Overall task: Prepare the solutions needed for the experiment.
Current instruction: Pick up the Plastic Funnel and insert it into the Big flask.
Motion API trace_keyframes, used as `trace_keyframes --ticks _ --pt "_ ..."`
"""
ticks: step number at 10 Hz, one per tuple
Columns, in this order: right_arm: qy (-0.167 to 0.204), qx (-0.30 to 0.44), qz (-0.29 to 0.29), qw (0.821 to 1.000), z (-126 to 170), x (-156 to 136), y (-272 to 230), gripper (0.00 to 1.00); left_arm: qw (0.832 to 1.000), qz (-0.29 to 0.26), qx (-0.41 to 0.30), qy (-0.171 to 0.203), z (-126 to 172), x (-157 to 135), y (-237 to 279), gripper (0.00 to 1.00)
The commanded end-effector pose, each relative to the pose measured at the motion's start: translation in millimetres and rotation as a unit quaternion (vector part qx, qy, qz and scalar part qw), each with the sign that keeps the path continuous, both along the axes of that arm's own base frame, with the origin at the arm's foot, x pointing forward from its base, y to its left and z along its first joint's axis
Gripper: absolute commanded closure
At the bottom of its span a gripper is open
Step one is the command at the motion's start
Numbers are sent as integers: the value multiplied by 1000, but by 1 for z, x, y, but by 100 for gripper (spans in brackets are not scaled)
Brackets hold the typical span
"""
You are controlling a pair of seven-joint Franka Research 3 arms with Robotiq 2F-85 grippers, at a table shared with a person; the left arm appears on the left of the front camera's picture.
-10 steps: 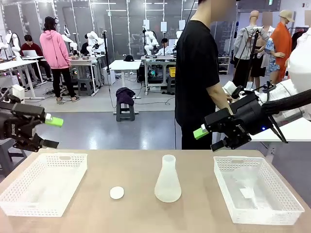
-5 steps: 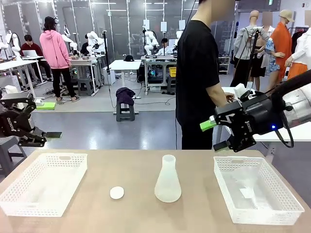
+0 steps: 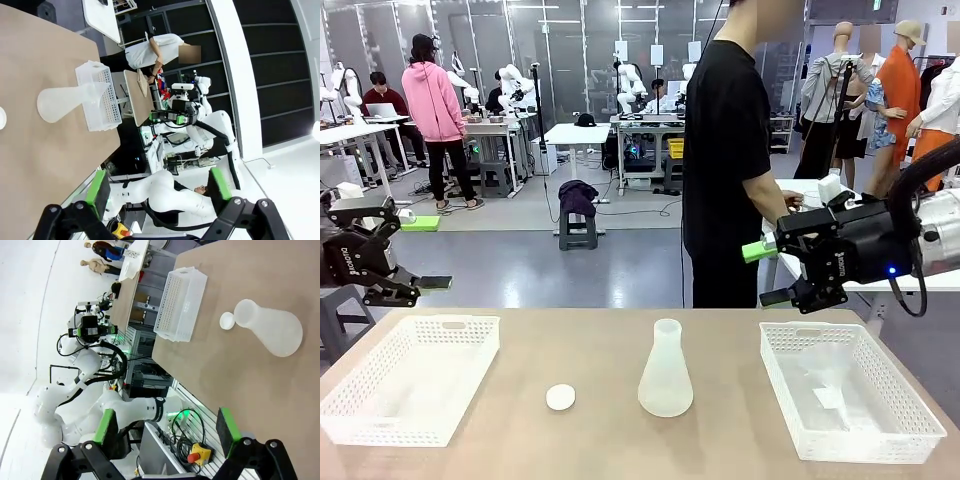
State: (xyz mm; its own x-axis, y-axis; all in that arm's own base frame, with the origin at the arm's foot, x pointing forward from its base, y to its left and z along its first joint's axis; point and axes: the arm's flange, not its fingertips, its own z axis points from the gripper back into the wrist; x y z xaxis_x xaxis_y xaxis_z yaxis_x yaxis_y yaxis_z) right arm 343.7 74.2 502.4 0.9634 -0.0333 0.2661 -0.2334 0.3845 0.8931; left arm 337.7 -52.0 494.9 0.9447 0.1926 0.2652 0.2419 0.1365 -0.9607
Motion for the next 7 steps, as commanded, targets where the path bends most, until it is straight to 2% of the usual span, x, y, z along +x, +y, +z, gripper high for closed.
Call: trace_keyframes --ticks 1,3,4,5,6,7 --pt "2 2 5 1000 8 0 1 0 1000 -6 -9 -1 1 0 -2 0" --pt "1 -2 2 1000 1 0 0 0 1000 -6 -9 -1 1 0 -2 0" --pt "-30 -74 44 996 1 5 1 0 1000 -6 -9 -1 1 0 -2 0" --pt "-58 -188 100 975 7 20 -14 0 1000 -6 -9 -1 1 0 -2 0" --pt "-69 -292 151 942 13 38 -29 0 1000 -6 -9 -1 1 0 -2 0" --pt "-91 -344 207 911 22 55 -39 0 1000 -6 -9 -1 1 0 -2 0"
